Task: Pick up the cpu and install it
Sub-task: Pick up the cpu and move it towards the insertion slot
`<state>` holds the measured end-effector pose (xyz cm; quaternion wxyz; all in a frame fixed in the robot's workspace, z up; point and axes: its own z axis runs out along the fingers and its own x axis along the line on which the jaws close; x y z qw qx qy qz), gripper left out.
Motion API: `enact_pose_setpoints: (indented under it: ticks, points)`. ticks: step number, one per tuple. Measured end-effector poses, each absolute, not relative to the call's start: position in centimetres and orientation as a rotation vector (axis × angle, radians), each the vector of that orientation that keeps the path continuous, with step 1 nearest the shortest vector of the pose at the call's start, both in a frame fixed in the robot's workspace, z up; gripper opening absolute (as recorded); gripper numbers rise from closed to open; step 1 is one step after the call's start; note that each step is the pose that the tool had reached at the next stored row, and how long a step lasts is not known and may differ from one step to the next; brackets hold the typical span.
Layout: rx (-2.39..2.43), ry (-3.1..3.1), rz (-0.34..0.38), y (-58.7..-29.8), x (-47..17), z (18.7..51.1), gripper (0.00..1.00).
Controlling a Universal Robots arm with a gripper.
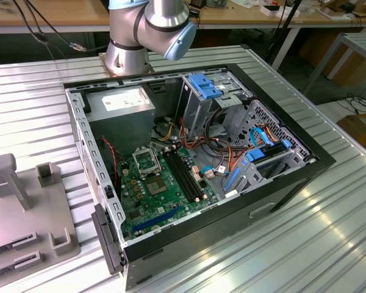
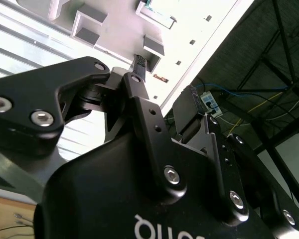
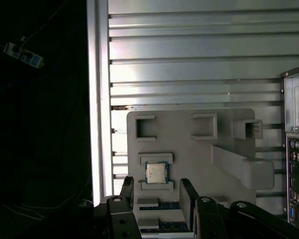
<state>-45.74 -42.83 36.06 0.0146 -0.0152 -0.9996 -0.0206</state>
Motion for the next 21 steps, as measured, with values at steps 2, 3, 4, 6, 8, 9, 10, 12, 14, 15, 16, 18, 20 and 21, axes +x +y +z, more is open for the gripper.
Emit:
enact_pose_setpoints:
  ticks: [2, 3, 4, 6, 8, 9, 10, 12, 14, 15, 16, 18, 20, 21]
  points:
    - [-0.047, -3.112, -0.062, -42.8, -45.7, 36.0, 0.50]
    - [-0.048, -3.112, -0.058, -42.8, -45.7, 36.0, 0.50]
    - [-0.048, -3.112, -0.050, -42.8, -45.7, 36.1, 0.50]
    - [-0.048, -3.112, -0.032, -42.8, -45.7, 36.0, 0.50]
    - [-0.048, -3.113, -0.017, -42.8, -45.7, 36.0, 0.50]
    - [-0.048, -3.113, -0.014, -42.8, -45.7, 36.0, 0.50]
    - [-0.048, -3.113, -0.009, -42.8, -45.7, 36.0, 0.50]
    - [-0.048, -3.112, -0.004, -42.8, -45.7, 35.9, 0.50]
    - [-0.048, -3.113, 0.001, -42.8, -45.7, 35.6, 0.50]
    - [-0.045, -3.113, 0.003, -42.8, -45.7, 35.5, 0.50]
    - [-0.035, -3.113, 0.003, -42.8, -45.7, 35.4, 0.50]
    - [0.016, -3.113, 0.004, -42.9, -45.7, 35.1, 0.50]
    - [0.034, -3.113, 0.004, -42.9, -46.0, 34.7, 0.50]
    - [0.036, -3.113, 0.004, -43.0, -46.1, 34.5, 0.50]
